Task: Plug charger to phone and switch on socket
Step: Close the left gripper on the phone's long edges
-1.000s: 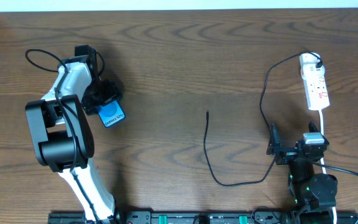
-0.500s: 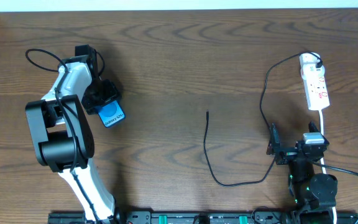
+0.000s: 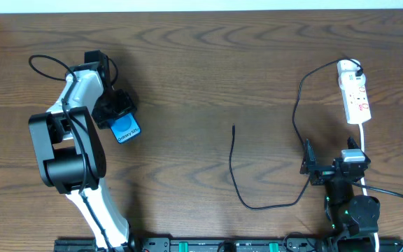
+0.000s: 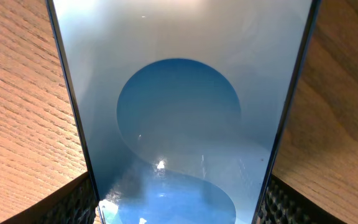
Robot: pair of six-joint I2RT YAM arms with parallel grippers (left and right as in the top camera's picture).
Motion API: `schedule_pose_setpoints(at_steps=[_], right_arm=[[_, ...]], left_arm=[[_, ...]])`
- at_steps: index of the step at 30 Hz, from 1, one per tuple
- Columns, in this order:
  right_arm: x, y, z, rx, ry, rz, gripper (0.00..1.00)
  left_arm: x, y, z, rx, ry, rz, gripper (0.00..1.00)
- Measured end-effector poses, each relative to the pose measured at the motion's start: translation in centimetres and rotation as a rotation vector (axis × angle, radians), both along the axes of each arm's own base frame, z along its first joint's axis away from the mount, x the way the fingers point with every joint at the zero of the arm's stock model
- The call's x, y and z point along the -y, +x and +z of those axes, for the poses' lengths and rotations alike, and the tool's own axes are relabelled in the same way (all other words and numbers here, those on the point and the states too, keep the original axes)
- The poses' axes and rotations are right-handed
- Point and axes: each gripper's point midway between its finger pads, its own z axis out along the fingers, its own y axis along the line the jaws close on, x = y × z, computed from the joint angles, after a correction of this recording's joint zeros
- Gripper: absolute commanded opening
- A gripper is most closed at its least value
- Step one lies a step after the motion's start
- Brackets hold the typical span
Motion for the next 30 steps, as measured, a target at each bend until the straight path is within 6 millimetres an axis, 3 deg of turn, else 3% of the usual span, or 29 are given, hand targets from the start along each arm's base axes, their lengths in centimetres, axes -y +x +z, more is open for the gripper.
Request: schedule_pose_setpoints(at_steps=[23,30], right_arm=[[0.0,0.0,0.0,0.0,0.0,0.0,0.99],[0.0,0.0,0.0,0.0,0.0,0.0,0.99]], left_arm=[[0.1,-0.2,0.2,-0.009,-0.003,0.0,0.07],[0.0,0.0,1.2,0.016,0.003,0.0,0.07]])
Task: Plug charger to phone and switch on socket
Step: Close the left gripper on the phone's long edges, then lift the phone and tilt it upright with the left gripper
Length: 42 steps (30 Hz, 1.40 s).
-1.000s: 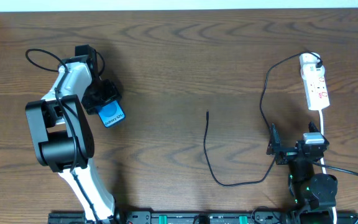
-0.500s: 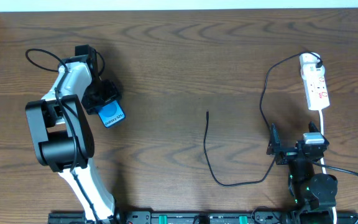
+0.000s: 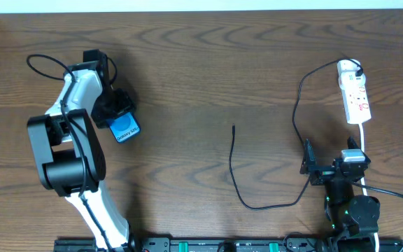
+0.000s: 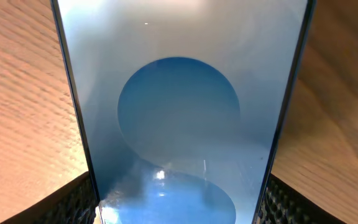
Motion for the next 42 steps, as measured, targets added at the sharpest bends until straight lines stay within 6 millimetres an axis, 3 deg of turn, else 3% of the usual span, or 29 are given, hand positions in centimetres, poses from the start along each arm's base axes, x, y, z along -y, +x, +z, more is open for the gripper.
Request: schedule_pose_setpoints(at_steps=[8,15,23,31,38,42], right_arm=[[0.0,0.0,0.0,0.0,0.0,0.0,0.99],[0.0,0.0,0.0,0.0,0.0,0.0,0.99],[0.0,0.0,0.0,0.0,0.0,0.0,0.99],[0.0,0.0,0.0,0.0,0.0,0.0,0.99],[0.0,0.0,0.0,0.0,0.0,0.0,0.99],[0.0,0.0,0.0,0.0,0.0,0.0,0.99]], left_arm=[[-0.1,0.5,2.7,0.064,0.011,0.0,0.08],[0.8,0.5,3.7,0.088,-0.038,-0.003,0.07],[6.0,1.4,5.0,0.145,-0.349,-0.022,0.07],[12.2,2.2,9.4,0.224,-0.791,-0.056,0.07],[15.2,2.1,14.0,0.264,-1.108,-0.07,0.07],[15.8,2.0,15.4,0.226,-1.207,-0.008,0.07]])
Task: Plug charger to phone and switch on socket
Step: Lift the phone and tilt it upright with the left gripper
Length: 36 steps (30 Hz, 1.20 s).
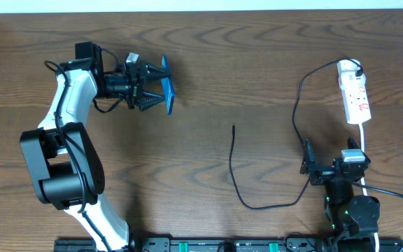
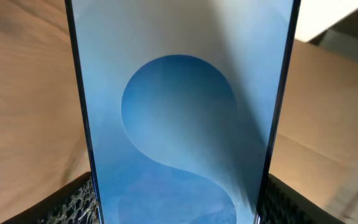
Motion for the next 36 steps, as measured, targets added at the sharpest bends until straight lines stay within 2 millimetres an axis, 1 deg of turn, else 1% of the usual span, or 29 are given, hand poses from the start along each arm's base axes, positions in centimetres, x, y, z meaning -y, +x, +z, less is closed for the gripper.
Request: schedule_pose_setpoints(at_steps=[5,12,17,25,36], right_arm=[[0.01,0.0,0.0,0.0,0.0,0.0,0.99],[0.01,0.0,0.0,0.0,0.0,0.0,0.99],[0.0,0.0,0.0,0.0,0.0,0.0,0.99],[0.01,0.0,0.0,0.0,0.0,0.0,0.99],[0.01,0.0,0.0,0.0,0.0,0.0,0.99]], left_arm=[[0.2,-0.05,0.62,-0.114,-0.06,0.033,0.07],[0.28,-0.07,0.86,-0.3,-0.113,0.089,0.07],[0.3,-0.07,0.92,-0.393,-0.134,0.116,0.07],[0.3,-0.08,0.92,-0.439,-0.143,0.13,0.08],[0.3,-0.07,0.93,-0.445,-0.144,0.132,0.07]])
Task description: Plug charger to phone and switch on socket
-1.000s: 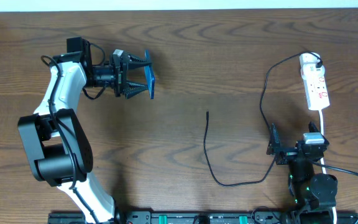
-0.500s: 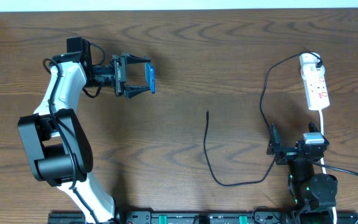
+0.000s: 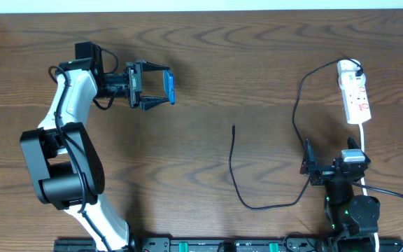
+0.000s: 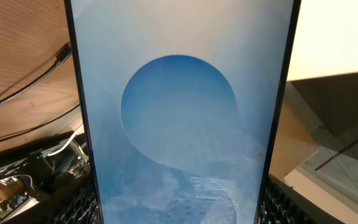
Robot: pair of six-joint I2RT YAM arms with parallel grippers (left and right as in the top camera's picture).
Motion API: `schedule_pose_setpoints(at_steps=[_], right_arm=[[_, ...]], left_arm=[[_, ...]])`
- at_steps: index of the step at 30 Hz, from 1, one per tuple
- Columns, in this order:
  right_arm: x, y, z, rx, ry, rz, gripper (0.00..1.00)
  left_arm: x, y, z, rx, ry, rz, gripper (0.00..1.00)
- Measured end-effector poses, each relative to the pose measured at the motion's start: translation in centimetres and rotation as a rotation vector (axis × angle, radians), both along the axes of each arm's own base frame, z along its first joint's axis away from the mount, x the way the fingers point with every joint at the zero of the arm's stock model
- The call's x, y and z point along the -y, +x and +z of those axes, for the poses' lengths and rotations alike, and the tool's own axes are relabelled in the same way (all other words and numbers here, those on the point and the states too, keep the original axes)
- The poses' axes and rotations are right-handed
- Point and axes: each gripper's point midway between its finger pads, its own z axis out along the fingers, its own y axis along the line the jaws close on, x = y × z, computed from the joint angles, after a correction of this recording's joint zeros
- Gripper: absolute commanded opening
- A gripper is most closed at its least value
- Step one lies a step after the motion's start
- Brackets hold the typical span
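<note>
The blue phone is held off the table, edge-on in the overhead view, with my left gripper shut on it. Its blue screen fills the left wrist view between the two fingers. The black charger cable lies loose in the middle of the table, its free plug end pointing toward the far side. It runs to the white socket strip at the far right. My right gripper rests near the front right edge; its jaws show too small to judge.
The right arm's base and a white lead from the strip sit at the front right. A rail runs along the front edge. The left arm covers the table's left side.
The phone has turned in my left gripper's hold: the wrist view looked down at wood then, and now looks across toward the cable and the room. The gripper sits slightly further right.
My left gripper was shut on the phone low at the left of the table, screen up, for the first two moments. Then it held the phone lifted and turned on edge, further back and right. Now the phone is rotated further. The cable and right arm never moved.
</note>
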Motion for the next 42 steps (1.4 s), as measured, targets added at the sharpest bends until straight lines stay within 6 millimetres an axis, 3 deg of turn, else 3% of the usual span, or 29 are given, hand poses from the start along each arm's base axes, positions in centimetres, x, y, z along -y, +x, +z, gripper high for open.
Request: schedule_pose_setpoints(at_steps=[42], right_arm=[[0.0,0.0,0.0,0.0,0.0,0.0,0.99]], left_arm=[[0.07,-0.02,0.26,0.0,-0.016,-0.001,0.08]])
